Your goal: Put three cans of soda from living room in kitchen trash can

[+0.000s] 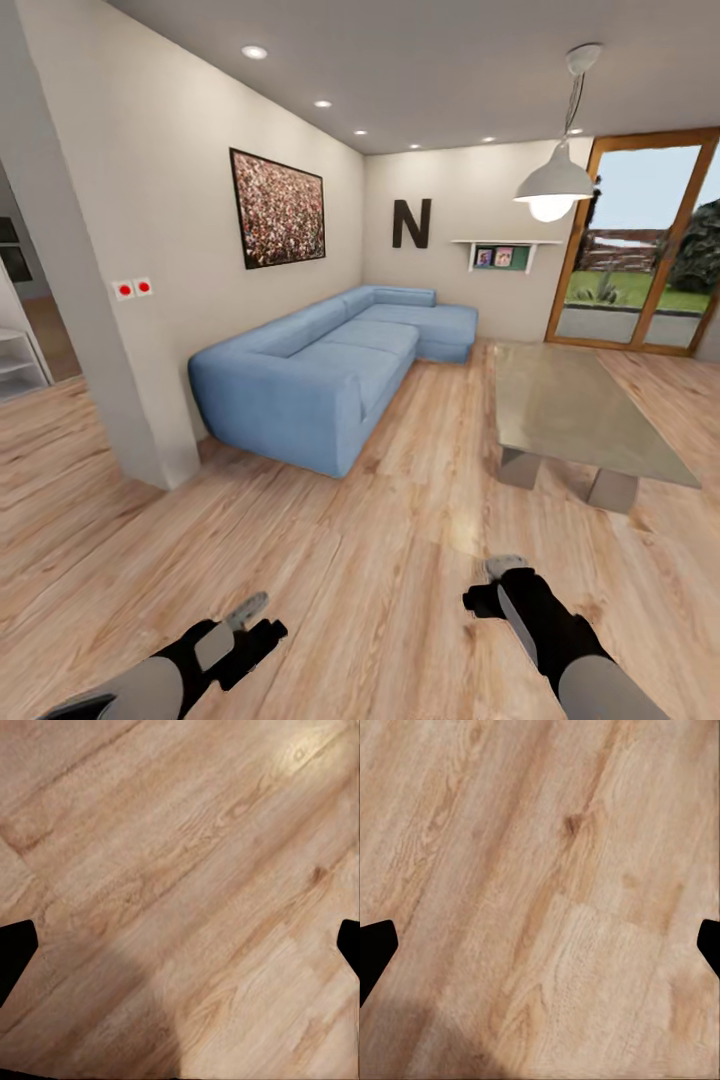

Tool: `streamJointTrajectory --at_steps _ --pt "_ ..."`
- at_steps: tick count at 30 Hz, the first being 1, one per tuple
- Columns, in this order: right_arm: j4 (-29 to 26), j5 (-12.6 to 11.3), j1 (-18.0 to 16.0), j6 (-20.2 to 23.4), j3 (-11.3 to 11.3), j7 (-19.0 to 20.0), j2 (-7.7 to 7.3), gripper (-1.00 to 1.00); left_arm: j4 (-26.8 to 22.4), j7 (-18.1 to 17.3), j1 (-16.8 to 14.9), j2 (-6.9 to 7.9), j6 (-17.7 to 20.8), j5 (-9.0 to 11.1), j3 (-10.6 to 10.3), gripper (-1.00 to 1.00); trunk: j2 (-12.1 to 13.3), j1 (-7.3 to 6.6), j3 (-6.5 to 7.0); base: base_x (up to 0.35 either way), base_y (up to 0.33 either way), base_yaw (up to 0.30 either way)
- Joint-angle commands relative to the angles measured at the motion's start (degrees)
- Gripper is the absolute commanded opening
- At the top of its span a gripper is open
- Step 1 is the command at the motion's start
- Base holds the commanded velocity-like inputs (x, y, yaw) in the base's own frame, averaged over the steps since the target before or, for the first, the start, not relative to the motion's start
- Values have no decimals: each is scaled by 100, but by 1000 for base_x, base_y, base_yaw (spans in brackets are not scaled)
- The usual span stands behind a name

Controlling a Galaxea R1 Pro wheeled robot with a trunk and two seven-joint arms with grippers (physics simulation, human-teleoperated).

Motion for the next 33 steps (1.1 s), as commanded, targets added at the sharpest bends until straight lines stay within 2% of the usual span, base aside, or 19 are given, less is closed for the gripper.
streamJointTrajectory --at_steps 1,4,7,8,12,14,16,19,24,25,33 --pt "-91 19 1 77 -1 2 -15 100 -83 19 -4 -68 -56 -6 -18 100 0 0 -1 0 0 -286" --pt "-292 55 3 221 -3 6 -67 100 -416 154 7 -283 -161 -65 -111 100 0 0 -1 0 0 -286" --pt "-471 68 10 297 -7 12 -143 100 -992 415 133 -470 -196 -133 -258 100 0 0 -1 0 0 -286" --pt "-651 77 18 349 -13 15 -193 100 -2041 678 475 -639 -20 -164 -463 100 0 0 -1 0 0 -287" --pt "-882 79 28 407 -26 19 -240 100 -4074 877 1315 -751 638 -142 -845 100 0 0 -2 0 0 -287" --pt "-1007 73 32 457 -31 23 -293 100 -4918 918 1710 -775 927 -77 -986 100 0 0 -2 0 0 -287" --pt "-1132 54 35 539 -34 25 -370 100 -5441 940 1997 -786 1098 52 -1080 100 0 0 -2 0 0 -287" --pt "-1347 33 39 696 -37 29 -481 100 -5724 963 2245 -785 1229 296 -1164 100 0 0 -2 0 0 -287" --pt "-1815 19 162 994 -54 34 -574 100 -5734 977 2417 -783 1314 558 -1229 100 0 0 -2 0 0 -287" --pt "-2047 18 263 1067 -62 35 -597 100 -5727 978 2448 -783 1317 605 -1241 100 0 0 -2 0 0 -287" --pt "-3081 18 693 1282 -75 132 -757 100 -5706 985 2492 -776 1241 658 -1260 100 0 0 -2 0 0 -287"
